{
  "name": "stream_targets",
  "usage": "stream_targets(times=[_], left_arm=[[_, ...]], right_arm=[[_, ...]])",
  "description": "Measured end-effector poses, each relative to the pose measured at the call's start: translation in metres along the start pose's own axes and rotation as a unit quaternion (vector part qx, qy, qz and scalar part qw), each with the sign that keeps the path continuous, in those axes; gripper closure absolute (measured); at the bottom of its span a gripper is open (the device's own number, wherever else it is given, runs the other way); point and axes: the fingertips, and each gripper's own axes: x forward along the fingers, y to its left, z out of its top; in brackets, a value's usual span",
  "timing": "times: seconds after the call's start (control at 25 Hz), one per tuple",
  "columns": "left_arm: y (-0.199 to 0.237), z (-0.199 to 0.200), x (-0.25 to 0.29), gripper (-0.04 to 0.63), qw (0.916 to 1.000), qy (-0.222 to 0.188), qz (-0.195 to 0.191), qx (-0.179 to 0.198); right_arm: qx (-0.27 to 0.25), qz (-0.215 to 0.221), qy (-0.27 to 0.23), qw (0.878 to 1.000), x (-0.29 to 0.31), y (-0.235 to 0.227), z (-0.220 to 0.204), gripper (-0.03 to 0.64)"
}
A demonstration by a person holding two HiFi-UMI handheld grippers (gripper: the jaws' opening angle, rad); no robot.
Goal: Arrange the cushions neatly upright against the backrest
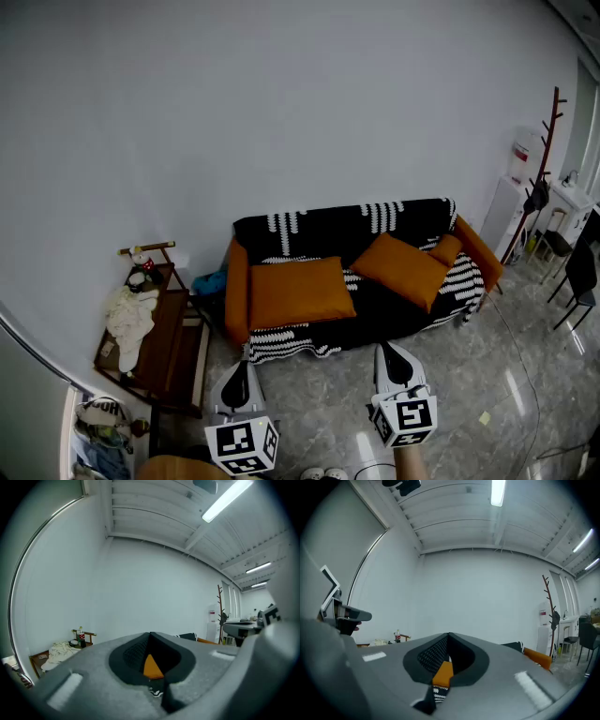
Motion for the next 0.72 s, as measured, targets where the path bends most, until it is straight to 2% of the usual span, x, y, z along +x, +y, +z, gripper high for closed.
stream_targets(times=[0.72], left_arm=[[-0.017, -0.008, 0.013, 0.591, 0.9999, 0.005, 0.012, 0.004]], right_arm=[[0.005, 0.005, -0.001, 1.0, 0.008, -0.021, -0.003, 0.611]])
